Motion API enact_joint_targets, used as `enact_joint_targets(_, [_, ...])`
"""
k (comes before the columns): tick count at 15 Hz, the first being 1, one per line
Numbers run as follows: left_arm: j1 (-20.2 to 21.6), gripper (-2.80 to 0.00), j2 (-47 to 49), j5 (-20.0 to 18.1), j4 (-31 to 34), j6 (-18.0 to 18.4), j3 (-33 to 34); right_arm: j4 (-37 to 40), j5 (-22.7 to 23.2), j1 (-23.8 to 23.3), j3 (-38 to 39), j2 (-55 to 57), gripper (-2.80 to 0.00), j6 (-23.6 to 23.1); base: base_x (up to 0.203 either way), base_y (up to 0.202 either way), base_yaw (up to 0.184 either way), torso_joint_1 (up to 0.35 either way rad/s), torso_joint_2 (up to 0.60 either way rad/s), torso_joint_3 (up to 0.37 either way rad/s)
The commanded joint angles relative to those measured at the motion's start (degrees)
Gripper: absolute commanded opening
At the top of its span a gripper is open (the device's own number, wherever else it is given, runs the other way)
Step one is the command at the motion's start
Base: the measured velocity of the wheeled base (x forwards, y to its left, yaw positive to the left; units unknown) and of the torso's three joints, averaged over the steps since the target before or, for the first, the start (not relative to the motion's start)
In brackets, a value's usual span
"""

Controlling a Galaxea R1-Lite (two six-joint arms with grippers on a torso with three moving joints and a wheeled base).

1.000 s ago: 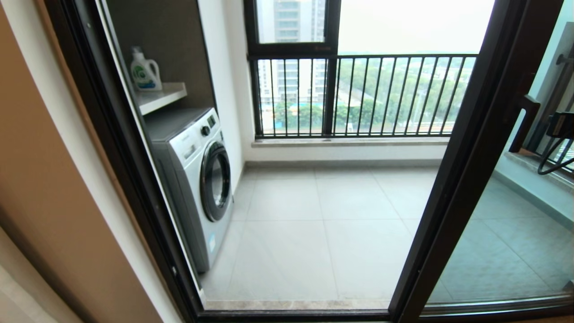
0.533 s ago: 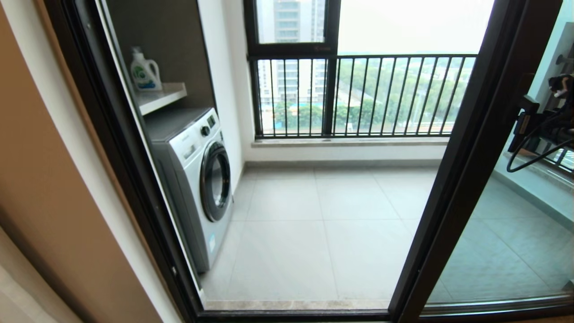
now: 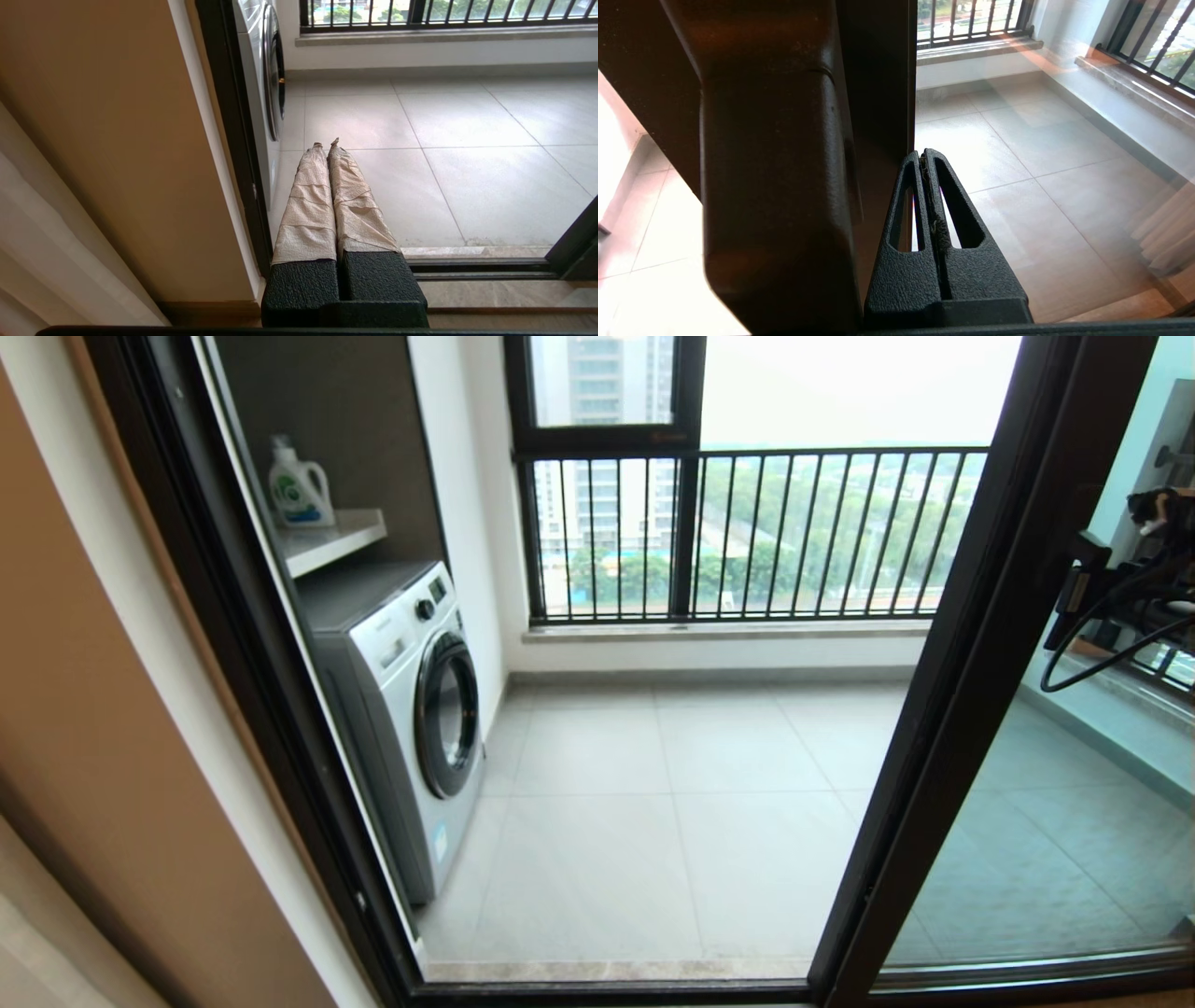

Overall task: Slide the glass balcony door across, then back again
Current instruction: Close the slid door

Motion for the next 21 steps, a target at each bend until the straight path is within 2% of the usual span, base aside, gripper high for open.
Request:
enact_joint_targets(1, [0.01,-2.80,0.09,-0.02,0.02,0.02,0.00,-0.21,0.33,1.49,0.24,-0.78,-2.80,-0.10,0.000,0.000,0.000,0.000,0.00,0.000])
enact_joint_targets(4, [0.01,-2.80,0.09,-0.02,0.01,0.02,0.00,-0.16,-0.04,3.16,0.62,-1.32,-2.80,-0.10,0.000,0.000,0.000,0.000,0.00,0.000])
enact_joint_targets(11, [0.01,-2.80,0.09,-0.02,-0.07,-0.06,0.00,-0.21,-4.17,9.50,1.37,-2.71,-2.80,-0.10,0.000,0.000,0.000,0.000,0.00,0.000])
enact_joint_targets(21, [0.01,-2.80,0.09,-0.02,-0.07,0.02,0.00,-0.21,-9.09,22.92,3.04,-3.19,-2.80,-0.04,0.000,0.000,0.000,0.000,0.00,0.000])
